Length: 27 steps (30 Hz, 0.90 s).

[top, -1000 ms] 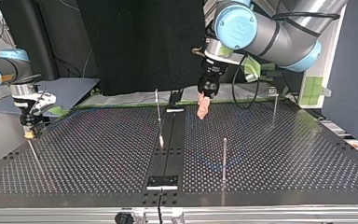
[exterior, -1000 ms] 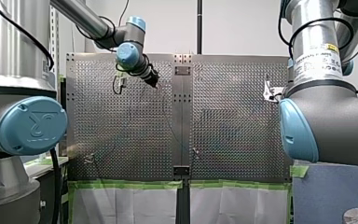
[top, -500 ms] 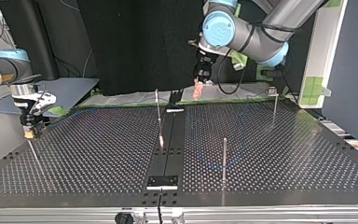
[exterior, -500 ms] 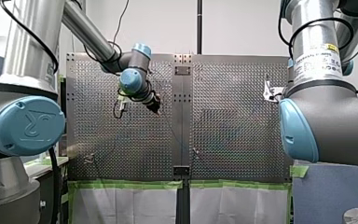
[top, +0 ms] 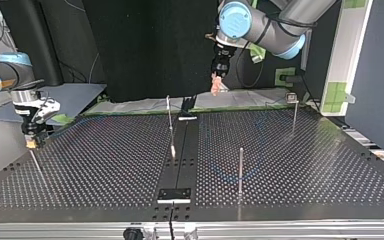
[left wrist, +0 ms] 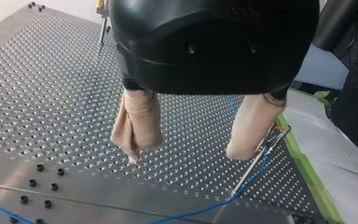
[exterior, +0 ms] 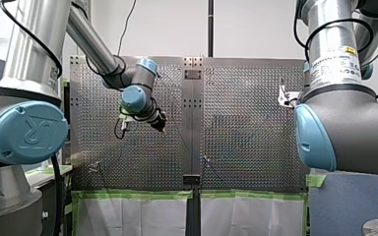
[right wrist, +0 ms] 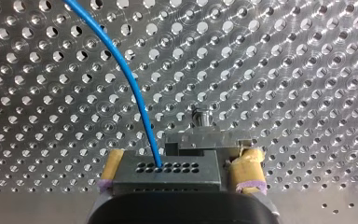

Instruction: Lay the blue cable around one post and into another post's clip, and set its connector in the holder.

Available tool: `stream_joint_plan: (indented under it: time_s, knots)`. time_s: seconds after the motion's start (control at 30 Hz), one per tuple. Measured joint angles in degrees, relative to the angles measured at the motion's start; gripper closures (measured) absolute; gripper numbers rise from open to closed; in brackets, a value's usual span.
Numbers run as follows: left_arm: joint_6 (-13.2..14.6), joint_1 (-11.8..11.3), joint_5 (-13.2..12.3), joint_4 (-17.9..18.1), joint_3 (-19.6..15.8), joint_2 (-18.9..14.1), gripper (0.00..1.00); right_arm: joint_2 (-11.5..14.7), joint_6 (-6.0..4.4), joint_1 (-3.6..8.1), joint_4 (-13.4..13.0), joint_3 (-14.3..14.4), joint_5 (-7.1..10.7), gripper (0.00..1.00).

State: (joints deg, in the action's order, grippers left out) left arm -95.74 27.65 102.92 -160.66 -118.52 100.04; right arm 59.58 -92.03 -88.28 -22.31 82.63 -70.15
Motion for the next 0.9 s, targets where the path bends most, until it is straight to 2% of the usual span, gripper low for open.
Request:
stream_joint_plan:
  time_s: [0.4,0.9]
  knots:
    - [0.1,-0.2,0.1,6.2,-6.2,0.0,0.00,0.0,0.00,0.00,0.0,0.0,0.00,0.00]
    - [1.6,-0.2,0.1,14.2,-14.2,0.0,0.00,0.0,0.00,0.00,0.0,0.0,0.00,0.00]
